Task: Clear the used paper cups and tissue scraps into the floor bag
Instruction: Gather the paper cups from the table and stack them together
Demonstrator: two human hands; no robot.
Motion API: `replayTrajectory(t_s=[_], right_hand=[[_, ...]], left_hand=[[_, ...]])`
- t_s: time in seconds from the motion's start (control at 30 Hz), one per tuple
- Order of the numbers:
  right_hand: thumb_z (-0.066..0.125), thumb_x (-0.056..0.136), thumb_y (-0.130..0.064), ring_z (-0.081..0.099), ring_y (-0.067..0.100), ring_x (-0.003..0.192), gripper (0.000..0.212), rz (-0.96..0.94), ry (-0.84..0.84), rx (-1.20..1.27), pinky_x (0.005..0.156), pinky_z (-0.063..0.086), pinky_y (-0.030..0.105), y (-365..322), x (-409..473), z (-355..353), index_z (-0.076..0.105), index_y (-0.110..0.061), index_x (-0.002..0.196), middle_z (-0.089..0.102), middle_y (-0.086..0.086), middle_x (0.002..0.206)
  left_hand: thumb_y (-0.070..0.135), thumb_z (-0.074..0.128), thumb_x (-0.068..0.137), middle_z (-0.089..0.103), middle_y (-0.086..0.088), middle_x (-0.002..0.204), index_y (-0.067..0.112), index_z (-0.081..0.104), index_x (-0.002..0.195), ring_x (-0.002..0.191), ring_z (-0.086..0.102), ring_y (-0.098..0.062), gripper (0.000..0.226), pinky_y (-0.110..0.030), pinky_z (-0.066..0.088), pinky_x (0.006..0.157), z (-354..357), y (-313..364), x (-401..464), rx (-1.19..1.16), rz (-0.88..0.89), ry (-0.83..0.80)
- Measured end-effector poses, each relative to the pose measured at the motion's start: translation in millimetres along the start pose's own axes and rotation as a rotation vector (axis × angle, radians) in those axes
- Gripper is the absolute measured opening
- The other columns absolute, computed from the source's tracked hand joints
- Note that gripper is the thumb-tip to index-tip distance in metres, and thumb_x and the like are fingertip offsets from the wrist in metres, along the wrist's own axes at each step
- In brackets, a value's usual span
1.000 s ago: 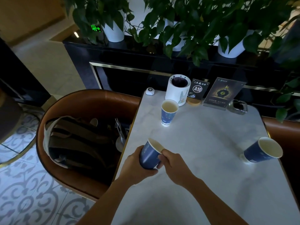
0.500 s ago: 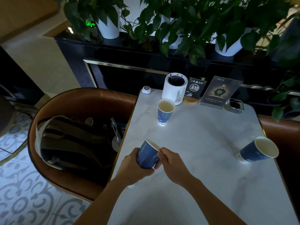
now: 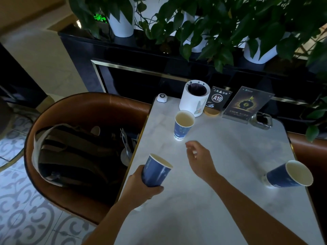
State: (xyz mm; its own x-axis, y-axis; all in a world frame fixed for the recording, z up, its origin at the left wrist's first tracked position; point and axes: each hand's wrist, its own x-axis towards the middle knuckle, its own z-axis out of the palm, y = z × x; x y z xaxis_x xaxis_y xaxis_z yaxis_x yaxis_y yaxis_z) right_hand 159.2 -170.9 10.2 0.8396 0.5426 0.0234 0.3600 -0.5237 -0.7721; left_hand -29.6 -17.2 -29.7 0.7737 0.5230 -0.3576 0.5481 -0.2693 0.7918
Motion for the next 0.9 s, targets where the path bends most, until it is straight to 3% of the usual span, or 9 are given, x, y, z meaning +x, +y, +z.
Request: replayTrajectory(t_s=[0.17,0.27,0.4,0.5,0.6,0.73,0.8,0.87,0.9], right_hand=[[0.058,0.088,-0.006,0.057,0.029,0.108,0.032,-0.185,-0.031,-0.233,0.092,0.048,0.04,-12,55,-8,0.056,-0.007,0.119,0.062,0.013,0.12],[0.06,0.084,-0.004,0.057,0.035,0.108,0.033,-0.243,-0.08,-0.423,0.091,0.047,0.046,-15,79,-11,0.057,-0.004,0.117,0.063,0.015,0.118],[0.058,0.081,-0.002,0.06,0.038,0.099,0.031,-0.288,-0.11,-0.568,0.088,0.049,0.041,-12,96,-10,0.064,-0.006,0.112,0.068,0.015,0.111],[0.058,0.08,-0.003,0.06,0.036,0.088,0.022,-0.252,-0.097,-0.68,0.079,0.044,0.032,-10,101,-5,0.067,-0.01,0.099,0.071,0.013,0.093],[0.059,0.08,-0.002,0.061,0.033,0.083,0.016,-0.264,-0.109,-0.763,0.078,0.045,0.037,-9,102,0,0.069,-0.01,0.09,0.069,0.012,0.083],[0.059,0.08,-0.001,0.062,0.036,0.076,0.012,-0.275,-0.07,-0.787,0.07,0.046,0.04,-10,99,1,0.068,-0.008,0.086,0.066,0.015,0.076],[0.059,0.083,-0.003,0.061,0.035,0.076,0.011,-0.257,-0.038,-0.753,0.068,0.045,0.038,-11,94,0,0.067,-0.008,0.088,0.067,0.015,0.078],[0.059,0.087,-0.007,0.062,0.034,0.074,0.007,-0.246,0.012,-0.66,0.063,0.043,0.032,-11,86,-3,0.066,-0.008,0.088,0.069,0.015,0.079],[0.06,0.088,-0.009,0.064,0.033,0.074,0.007,-0.241,0.036,-0.598,0.063,0.045,0.03,-12,81,-5,0.066,-0.008,0.09,0.07,0.016,0.08]], left_hand=[[0.058,0.088,0.048,0.064,0.018,0.09,0.045,0.048,0.097,0.072,0.069,-0.007,0.065,-0.011,0.052,0.048,-3,-4,8,-0.043,-0.03,0.009],[0.064,0.086,0.044,0.064,0.019,0.089,0.049,0.047,0.098,0.08,0.063,0.01,0.068,-0.009,0.05,0.047,-7,-5,9,-0.053,-0.04,0.0],[0.073,0.08,0.039,0.06,0.025,0.09,0.057,0.044,0.096,0.078,0.064,0.008,0.07,-0.005,0.047,0.047,-13,-10,11,-0.029,-0.064,0.004],[0.076,0.077,0.039,0.057,0.028,0.091,0.052,0.043,0.098,0.074,0.066,-0.002,0.072,-0.003,0.044,0.047,-15,-13,13,0.001,-0.074,-0.011],[0.072,0.079,0.047,0.054,0.03,0.098,0.047,0.041,0.109,0.089,0.064,-0.006,0.078,-0.01,0.053,0.066,-17,-11,14,0.089,-0.119,-0.078],[0.07,0.082,0.048,0.064,0.028,0.105,0.052,0.049,0.109,0.096,0.061,0.011,0.071,-0.009,0.051,0.083,-21,-21,10,0.065,-0.054,-0.062],[0.076,0.073,0.056,0.056,0.023,0.125,0.048,0.039,0.129,0.116,0.058,-0.002,0.085,-0.019,0.045,0.1,-21,-21,9,0.154,-0.14,-0.112],[0.085,0.064,0.05,0.052,0.023,0.123,0.04,0.034,0.139,0.11,0.057,-0.005,0.104,-0.015,0.044,0.094,-19,-22,8,0.203,-0.242,-0.101],[0.091,0.059,0.042,0.051,0.029,0.113,0.042,0.036,0.135,0.094,0.058,0.002,0.108,-0.003,0.044,0.078,-19,-23,4,0.167,-0.231,-0.07]])
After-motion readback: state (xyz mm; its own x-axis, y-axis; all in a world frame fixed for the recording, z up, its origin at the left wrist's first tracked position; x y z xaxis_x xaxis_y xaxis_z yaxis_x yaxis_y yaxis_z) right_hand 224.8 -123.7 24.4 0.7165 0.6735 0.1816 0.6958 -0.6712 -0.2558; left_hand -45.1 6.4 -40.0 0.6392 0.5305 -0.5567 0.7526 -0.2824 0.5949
